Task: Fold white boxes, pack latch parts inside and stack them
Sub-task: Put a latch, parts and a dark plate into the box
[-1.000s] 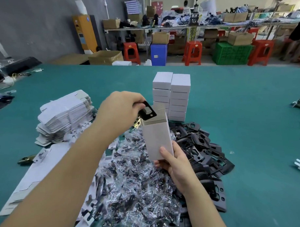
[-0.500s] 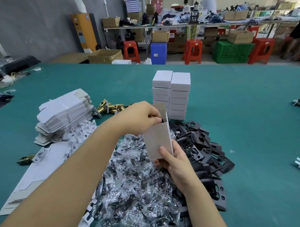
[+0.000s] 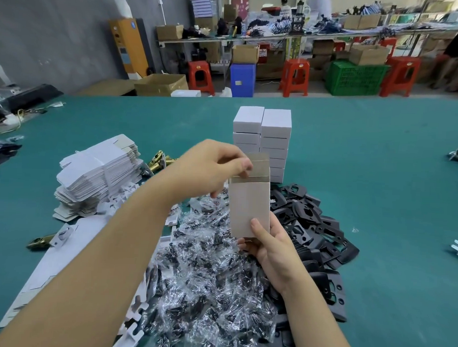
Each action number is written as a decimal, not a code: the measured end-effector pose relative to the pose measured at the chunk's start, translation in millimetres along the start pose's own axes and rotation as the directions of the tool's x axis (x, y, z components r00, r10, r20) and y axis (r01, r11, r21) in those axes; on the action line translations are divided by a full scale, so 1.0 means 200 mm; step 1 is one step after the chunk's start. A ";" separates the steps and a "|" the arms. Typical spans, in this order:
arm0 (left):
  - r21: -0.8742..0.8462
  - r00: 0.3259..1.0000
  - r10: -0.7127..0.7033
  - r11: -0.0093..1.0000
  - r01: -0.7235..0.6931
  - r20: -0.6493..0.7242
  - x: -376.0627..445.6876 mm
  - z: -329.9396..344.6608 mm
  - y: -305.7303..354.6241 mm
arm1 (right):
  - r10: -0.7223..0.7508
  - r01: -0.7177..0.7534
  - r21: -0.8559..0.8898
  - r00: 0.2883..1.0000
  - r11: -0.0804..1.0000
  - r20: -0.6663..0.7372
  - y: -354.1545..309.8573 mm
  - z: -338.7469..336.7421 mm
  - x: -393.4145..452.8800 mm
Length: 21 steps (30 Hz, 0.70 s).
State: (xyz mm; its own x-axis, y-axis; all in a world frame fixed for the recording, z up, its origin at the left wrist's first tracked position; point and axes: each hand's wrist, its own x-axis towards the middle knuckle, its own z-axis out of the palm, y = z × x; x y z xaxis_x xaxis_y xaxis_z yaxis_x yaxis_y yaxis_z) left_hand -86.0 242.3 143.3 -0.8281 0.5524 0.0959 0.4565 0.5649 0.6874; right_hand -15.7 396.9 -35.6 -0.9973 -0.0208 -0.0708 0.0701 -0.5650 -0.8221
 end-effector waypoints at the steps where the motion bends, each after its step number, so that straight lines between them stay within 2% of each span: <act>1: -0.051 0.998 0.001 0.999 -0.004 -0.063 -0.01 -0.02 -0.02 | 0.002 -0.002 0.010 1.000 1.000 -0.002 0.00 0.00 0.00; 3: -0.184 0.985 -0.062 0.982 0.032 -0.159 -0.03 -0.06 -0.08 | 0.004 -0.004 0.021 1.000 1.000 -0.013 0.00 0.00 0.00; 5: -0.278 0.967 -0.165 0.955 0.107 -0.195 -0.04 -0.09 -0.17 | 0.008 -0.008 0.020 0.999 1.000 -0.032 -0.01 0.01 0.00; 6: -0.235 0.959 -0.205 0.959 0.157 -0.194 -0.05 -0.09 -0.23 | 0.010 -0.009 0.021 0.999 1.000 -0.043 -0.01 0.01 0.01; 9: 0.140 0.957 -0.271 0.949 0.283 -0.104 -0.06 -0.01 -0.40 | 0.016 -0.014 0.040 0.998 0.999 -0.069 -0.01 0.01 0.01; 11: 0.294 0.954 -0.294 0.908 0.299 -0.062 -0.06 0.08 -0.50 | 0.021 -0.017 0.054 0.997 0.998 -0.075 0.00 0.01 0.01; 13: 0.405 0.952 -0.293 0.862 0.303 -0.090 -0.06 0.15 -0.58 | 0.026 -0.021 0.061 0.997 0.998 -0.072 -0.01 0.02 0.01; 15: 0.483 0.956 -0.266 0.825 0.294 -0.128 -0.04 0.20 -0.62 | 0.029 -0.025 0.057 0.997 0.998 -0.071 -0.01 0.02 0.01; 21: 0.561 0.954 -0.269 0.773 0.296 -0.133 0.01 0.27 -0.66 | 0.043 -0.039 0.051 0.996 0.998 -0.076 -0.01 0.02 0.01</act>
State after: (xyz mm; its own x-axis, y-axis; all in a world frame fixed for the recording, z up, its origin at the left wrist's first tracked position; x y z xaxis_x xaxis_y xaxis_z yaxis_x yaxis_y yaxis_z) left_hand -129.1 202.4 13.7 -0.9559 0.2937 0.0025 0.2905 0.9442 0.1555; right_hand -17.7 394.9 -32.4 -0.9886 0.0177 -0.1492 0.1082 -0.6055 -0.7885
